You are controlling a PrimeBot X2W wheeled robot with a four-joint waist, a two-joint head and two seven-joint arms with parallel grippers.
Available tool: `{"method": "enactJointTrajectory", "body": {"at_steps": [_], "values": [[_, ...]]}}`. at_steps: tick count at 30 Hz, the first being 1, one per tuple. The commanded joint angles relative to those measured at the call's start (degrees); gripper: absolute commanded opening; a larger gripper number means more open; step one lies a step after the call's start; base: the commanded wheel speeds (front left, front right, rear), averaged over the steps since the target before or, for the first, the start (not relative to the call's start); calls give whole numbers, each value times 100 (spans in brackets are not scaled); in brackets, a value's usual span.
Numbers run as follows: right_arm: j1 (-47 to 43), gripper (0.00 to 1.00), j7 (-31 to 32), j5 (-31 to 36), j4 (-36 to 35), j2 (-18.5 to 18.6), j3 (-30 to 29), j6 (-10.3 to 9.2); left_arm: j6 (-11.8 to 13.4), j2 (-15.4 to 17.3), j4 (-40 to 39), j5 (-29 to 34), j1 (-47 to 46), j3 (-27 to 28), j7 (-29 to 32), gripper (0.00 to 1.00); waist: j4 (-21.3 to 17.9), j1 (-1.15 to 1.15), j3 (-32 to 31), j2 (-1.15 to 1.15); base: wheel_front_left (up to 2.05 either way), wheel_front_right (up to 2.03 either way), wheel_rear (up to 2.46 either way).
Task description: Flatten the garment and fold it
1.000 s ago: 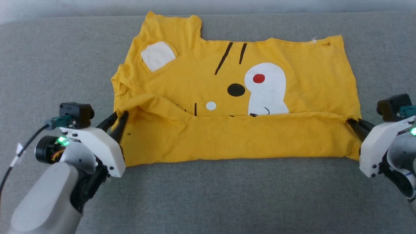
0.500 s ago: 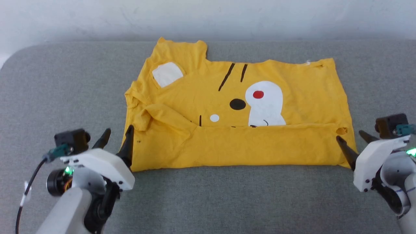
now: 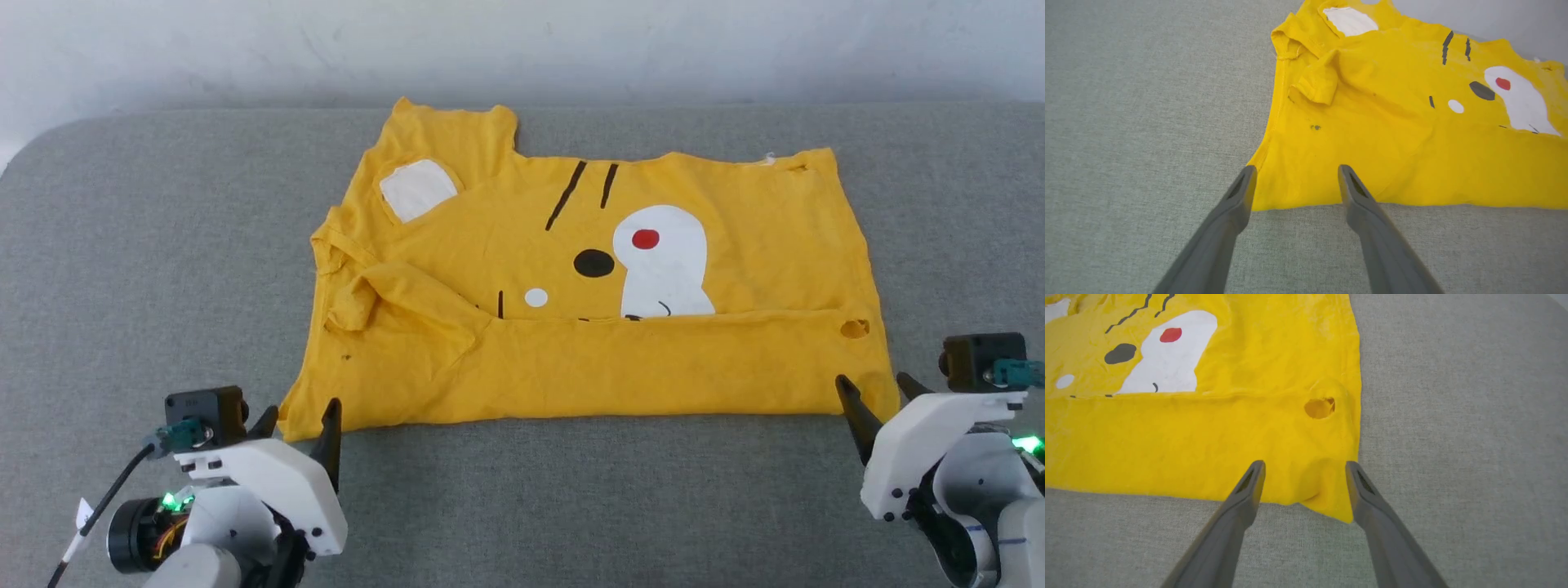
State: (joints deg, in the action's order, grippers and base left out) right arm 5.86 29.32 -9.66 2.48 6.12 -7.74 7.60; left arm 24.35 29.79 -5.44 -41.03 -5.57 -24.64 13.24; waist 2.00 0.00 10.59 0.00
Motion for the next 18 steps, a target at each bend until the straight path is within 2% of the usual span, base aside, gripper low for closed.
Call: {"method": "enactJointTrajectory", "body": {"at_steps": [1,7,11,16,17,18], "values": [[-55,100,17,-3,-59,-28,-47,-11,70,35,-12,86,65,-19,39,100,-16,0,50,0,0,0,0],[-157,100,59,42,-378,-149,-176,-11,394,82,202,295,-4,-48,150,100,-97,0,256,0,0,0,0],[-206,100,104,-61,-611,-131,-255,-11,430,9,358,306,-84,-106,201,100,-154,0,445,0,0,0,0],[-280,100,194,-59,-866,46,-277,-11,467,-11,728,356,-122,-366,561,100,-195,0,579,0,0,0,0],[-284,100,220,-68,-900,77,-250,-11,445,-28,779,332,-128,-420,652,49,-195,0,588,0,0,0,0],[-290,100,263,-95,-932,96,-223,-11,408,-57,806,302,-143,-458,705,4,-189,0,590,0,0,0,0]]}}
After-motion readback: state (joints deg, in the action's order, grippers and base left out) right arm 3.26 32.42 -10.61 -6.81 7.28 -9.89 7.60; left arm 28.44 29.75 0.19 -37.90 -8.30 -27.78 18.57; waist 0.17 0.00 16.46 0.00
